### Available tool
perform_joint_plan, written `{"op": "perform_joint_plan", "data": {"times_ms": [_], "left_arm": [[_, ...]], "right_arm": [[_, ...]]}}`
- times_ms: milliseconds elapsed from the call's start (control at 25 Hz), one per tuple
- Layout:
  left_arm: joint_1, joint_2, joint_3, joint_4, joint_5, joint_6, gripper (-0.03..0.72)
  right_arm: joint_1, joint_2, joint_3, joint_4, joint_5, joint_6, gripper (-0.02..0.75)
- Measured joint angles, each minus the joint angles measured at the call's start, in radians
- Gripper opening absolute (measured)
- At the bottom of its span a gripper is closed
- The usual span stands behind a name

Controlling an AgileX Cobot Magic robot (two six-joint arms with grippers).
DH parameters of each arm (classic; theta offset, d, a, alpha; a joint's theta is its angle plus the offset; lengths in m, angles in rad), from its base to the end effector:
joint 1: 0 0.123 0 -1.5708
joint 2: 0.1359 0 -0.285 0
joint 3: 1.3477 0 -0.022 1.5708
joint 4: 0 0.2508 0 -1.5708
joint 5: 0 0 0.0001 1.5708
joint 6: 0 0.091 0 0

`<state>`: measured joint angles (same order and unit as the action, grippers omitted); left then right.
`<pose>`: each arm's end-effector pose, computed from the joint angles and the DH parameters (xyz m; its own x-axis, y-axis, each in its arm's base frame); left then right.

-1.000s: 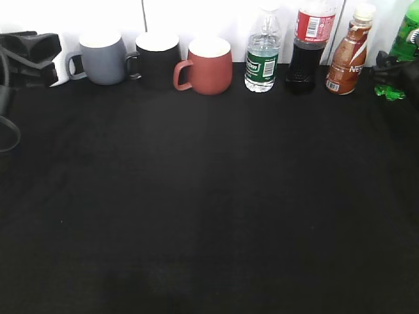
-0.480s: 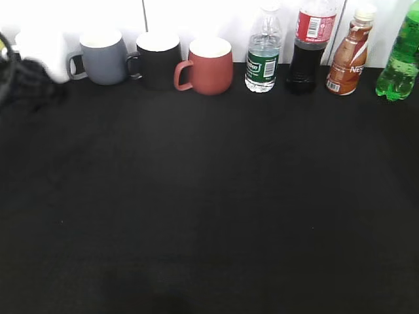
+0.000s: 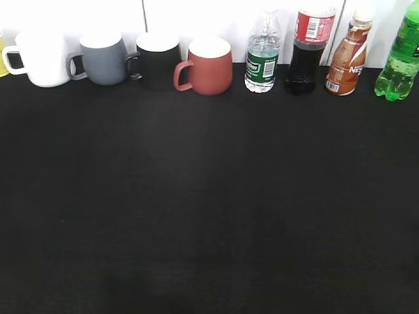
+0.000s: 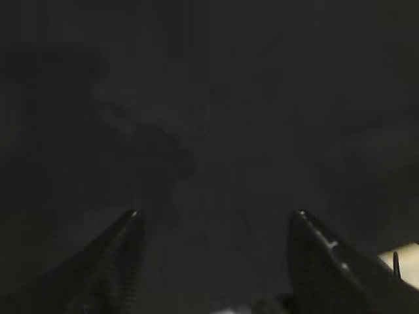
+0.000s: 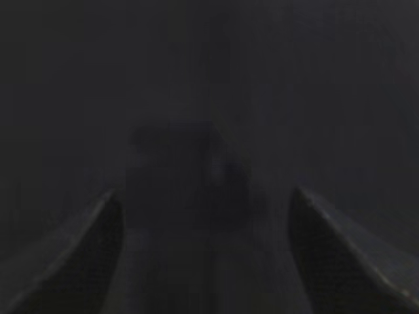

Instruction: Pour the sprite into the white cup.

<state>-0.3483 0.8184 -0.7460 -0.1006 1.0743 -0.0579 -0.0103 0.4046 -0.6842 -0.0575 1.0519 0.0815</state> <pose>0.1195 -0.0520 0.3022 -0.8544 0.1982 -0.4803 0.2920 0.9478 -0.1284 0.0522 -0.0051 0.3226 -0.6287 0.0593 -0.7754 0.0823 0.9966 0.0095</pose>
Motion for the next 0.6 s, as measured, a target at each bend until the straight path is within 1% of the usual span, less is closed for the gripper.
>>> {"op": "perform_joint_plan", "data": {"times_ms": [120,200,280,320,400,520,600], "left_arm": [[0.0,-0.304,0.056,0.033,0.008,0.0,0.51],[0.0,-0.459,0.101,0.051,0.012,0.0,0.51],[-0.001,-0.565,0.168,0.054,0.012,0.0,0.51],[-0.001,-0.593,0.196,0.055,0.003,0.0,0.51],[-0.001,-0.605,0.206,0.056,-0.015,0.002,0.508],[-0.001,-0.605,0.208,0.059,-0.017,0.003,0.508],[-0.001,-0.605,0.208,0.059,-0.017,0.004,0.532]], "right_arm": [[0.0,-0.262,0.077,-0.006,0.025,0.0,0.589],[0.0,-0.333,0.133,-0.01,0.057,0.0,0.589],[0.001,-0.339,0.16,-0.01,0.055,0.0,0.587],[0.001,-0.34,0.167,-0.01,0.035,-0.007,0.58],[0.001,-0.34,0.189,-0.006,0.003,-0.023,0.554],[0.001,-0.34,0.19,-0.006,-0.008,-0.028,0.546],[0.001,-0.34,0.19,-0.005,-0.008,-0.028,0.553]]}}
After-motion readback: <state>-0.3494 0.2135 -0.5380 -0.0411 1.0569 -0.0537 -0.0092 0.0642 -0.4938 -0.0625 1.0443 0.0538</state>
